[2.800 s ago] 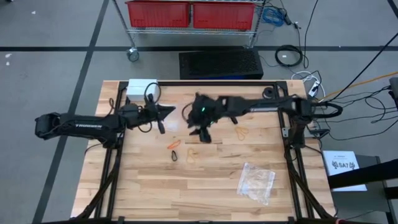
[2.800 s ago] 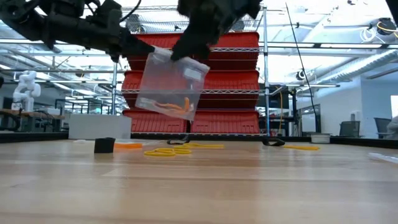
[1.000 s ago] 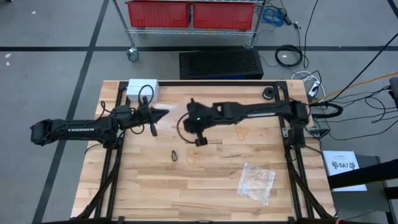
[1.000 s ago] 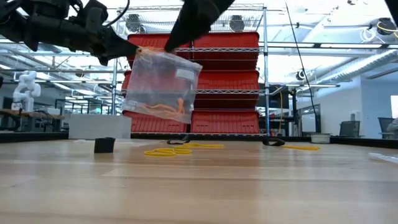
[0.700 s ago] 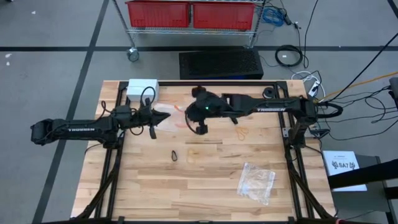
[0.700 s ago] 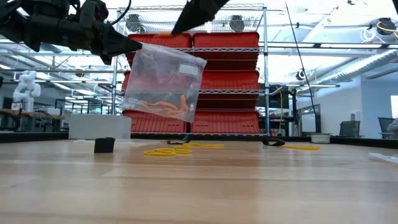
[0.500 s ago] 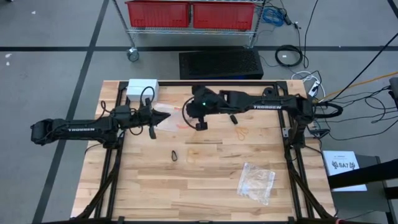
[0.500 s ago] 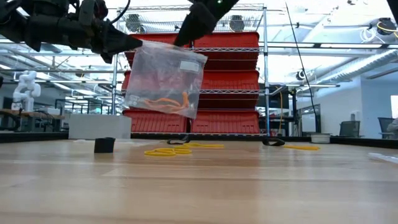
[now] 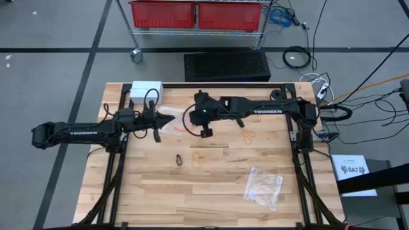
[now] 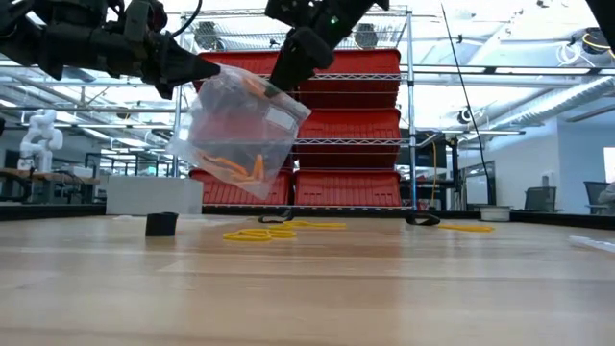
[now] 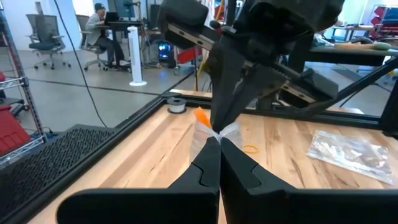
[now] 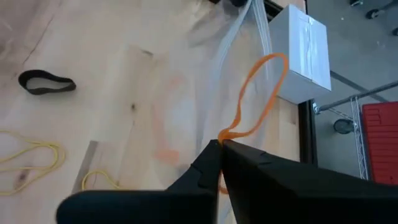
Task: Sort rubber bands
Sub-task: Put the orange rubber band into the top zip lock bag, then close the top zip lock bag
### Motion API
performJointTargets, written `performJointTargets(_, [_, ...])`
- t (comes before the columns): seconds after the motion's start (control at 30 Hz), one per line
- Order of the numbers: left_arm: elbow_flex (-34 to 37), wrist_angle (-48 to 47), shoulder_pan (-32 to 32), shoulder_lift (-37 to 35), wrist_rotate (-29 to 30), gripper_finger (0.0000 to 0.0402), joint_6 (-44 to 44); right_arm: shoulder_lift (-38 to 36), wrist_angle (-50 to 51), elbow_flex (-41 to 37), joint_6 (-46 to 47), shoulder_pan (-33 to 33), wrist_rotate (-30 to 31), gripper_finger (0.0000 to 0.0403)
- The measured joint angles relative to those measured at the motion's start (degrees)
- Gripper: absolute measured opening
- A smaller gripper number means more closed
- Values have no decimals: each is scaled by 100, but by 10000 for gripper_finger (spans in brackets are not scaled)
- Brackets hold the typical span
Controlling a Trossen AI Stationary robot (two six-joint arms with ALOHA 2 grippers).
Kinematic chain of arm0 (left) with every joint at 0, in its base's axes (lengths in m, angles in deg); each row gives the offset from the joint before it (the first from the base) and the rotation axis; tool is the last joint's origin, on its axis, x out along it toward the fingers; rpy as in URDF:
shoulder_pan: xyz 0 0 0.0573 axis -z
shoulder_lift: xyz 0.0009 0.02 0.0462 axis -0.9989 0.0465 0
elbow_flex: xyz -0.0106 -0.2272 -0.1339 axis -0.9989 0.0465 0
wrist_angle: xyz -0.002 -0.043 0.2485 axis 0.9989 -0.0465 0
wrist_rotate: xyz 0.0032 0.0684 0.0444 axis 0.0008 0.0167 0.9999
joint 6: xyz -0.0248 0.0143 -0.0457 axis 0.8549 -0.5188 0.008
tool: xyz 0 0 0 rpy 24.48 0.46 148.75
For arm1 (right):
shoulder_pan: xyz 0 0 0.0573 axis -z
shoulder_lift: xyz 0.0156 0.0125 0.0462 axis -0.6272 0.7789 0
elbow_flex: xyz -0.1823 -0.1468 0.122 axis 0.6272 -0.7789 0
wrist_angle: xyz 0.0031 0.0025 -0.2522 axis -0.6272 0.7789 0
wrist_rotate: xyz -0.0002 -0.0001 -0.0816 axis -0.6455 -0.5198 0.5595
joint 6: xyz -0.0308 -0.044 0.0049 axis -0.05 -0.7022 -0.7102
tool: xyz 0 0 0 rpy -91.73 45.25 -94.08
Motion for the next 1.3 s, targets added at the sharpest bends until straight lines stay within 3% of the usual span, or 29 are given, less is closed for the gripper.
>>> performJointTargets(0.37, [0, -19, 0, 0, 151, 1, -1, -14, 49, 0, 191, -9, -116, 135])
performJointTargets(0.57, [0, -87, 0, 2, 210, 1, -7, -236, 175, 0, 304, -13, -304, 152])
performJointTargets(0.77, [0, -202, -2, 4, 367, 1, -11, -684, 858, 1, 508, -13, -284, 121])
performJointTargets(0.9, [-19, -178, 0, 4, 397, 1, -7, -935, 1826, -57, 1316, -13, -316, 56])
performJointTargets(1.0, [-110, -175, 0, 4, 416, 1, -20, -1149, 1950, -595, 1812, -26, -405, 10])
performJointTargets(1.13, [-235, -202, 1, 179, 421, 1, -49, -1568, 1032, -1888, 2735, -129, -750, 4])
performJointTargets(1.3, [-440, -218, 123, 794, 433, 1, -45, -2031, -1135, -3607, 4195, -525, -749, 1])
